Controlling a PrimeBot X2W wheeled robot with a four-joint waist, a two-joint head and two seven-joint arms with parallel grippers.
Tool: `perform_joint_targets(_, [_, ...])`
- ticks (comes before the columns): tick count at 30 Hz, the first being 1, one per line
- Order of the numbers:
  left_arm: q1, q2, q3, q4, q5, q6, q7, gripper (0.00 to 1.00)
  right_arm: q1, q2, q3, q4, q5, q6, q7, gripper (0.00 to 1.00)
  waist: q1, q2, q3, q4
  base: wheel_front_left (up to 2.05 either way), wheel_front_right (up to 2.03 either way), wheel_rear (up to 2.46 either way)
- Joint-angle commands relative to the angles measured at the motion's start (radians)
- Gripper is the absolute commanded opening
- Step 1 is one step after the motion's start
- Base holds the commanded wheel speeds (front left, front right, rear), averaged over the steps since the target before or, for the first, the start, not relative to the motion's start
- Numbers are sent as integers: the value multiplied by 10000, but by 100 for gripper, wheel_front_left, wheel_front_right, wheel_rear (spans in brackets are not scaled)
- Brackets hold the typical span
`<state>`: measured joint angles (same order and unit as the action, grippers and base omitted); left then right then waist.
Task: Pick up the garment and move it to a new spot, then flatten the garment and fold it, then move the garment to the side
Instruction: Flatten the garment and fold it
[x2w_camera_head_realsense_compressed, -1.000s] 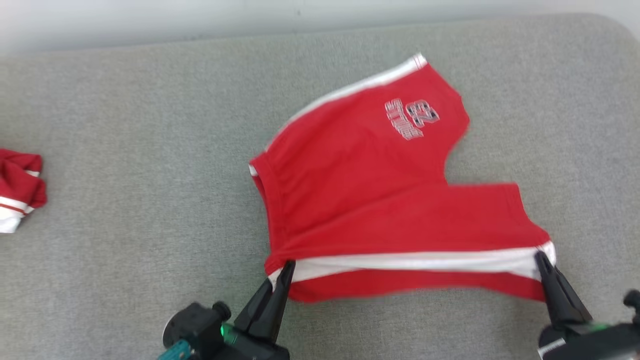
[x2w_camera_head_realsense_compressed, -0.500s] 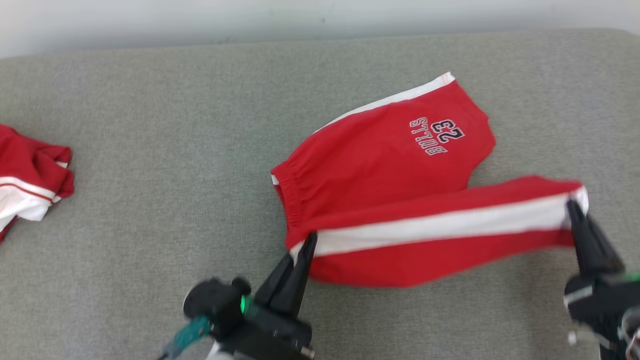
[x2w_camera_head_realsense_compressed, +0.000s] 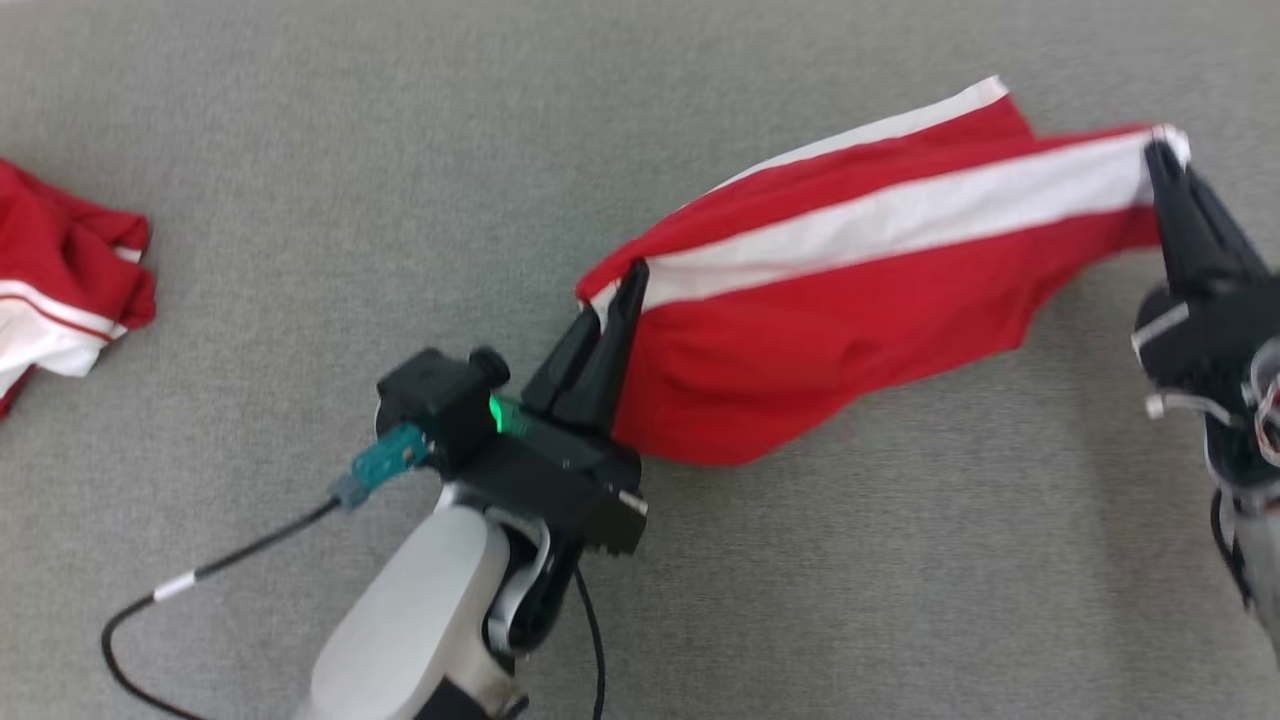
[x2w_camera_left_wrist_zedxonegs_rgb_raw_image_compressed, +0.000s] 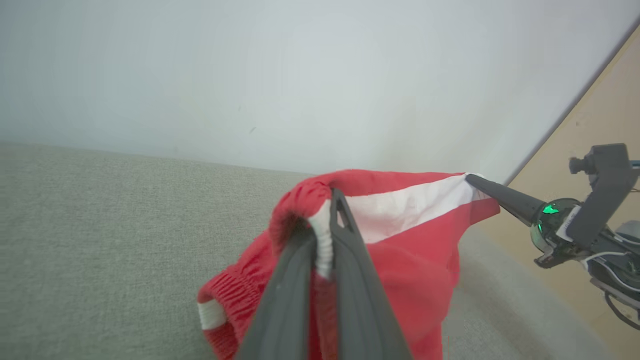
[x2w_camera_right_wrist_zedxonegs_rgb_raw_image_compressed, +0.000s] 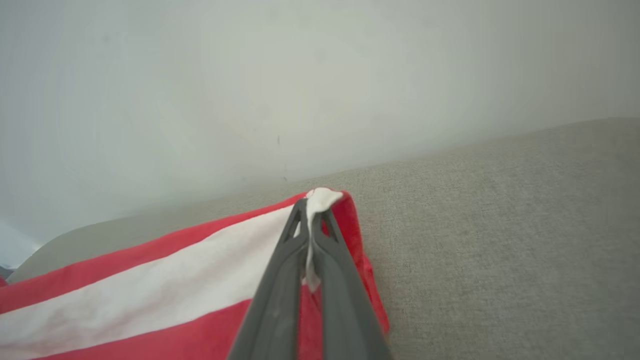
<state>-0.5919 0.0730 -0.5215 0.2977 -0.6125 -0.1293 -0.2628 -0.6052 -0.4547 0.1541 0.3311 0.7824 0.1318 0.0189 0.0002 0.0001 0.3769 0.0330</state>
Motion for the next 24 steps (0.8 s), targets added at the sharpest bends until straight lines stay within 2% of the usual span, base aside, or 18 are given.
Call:
perform_joint_targets(1, [-291,-58,8,212,-56,-13,-28,0,-471,19,161,416,-61,-24,61,0,-2,-1,377,307,0,0,0])
perform_joint_targets(7, [-985,-177,-66,1014,-185,-14,-30,0,-1975,78,603,2093,-229,-24,46,0,-2,-1,726,569,0,0,0])
perform_joint_targets(8, [-1215,-193,-160,1315,-184,-12,-28,0,-2416,147,890,2675,-317,-24,3,0,-2,-1,832,660,0,0,0])
perform_joint_targets(13, [-1677,-218,-376,1940,-225,-3,-30,0,-3322,257,1429,3981,-487,-24,-434,0,-2,-1,986,746,0,0,0])
perform_joint_targets(14, [-1722,-221,-404,1970,-260,-4,-30,43,-3442,265,1538,4167,-531,-24,-587,58,-2,-1,990,747,0,0,0])
perform_joint_targets(15, [-1750,-223,-435,1985,-307,-4,-30,100,-3529,295,1665,4348,-519,-24,-675,100,-2,-1,980,746,0,0,0])
perform_joint_targets(19, [-1616,-222,-444,2000,-127,-4,-30,100,-3590,117,2143,4790,-325,-24,-1043,100,-2,-1,761,714,0,0,0])
perform_joint_targets(24, [-987,-216,67,1805,498,-4,-30,100,-3094,-257,2786,4853,2,-24,-1480,100,-2,-1,288,653,0,0,0])
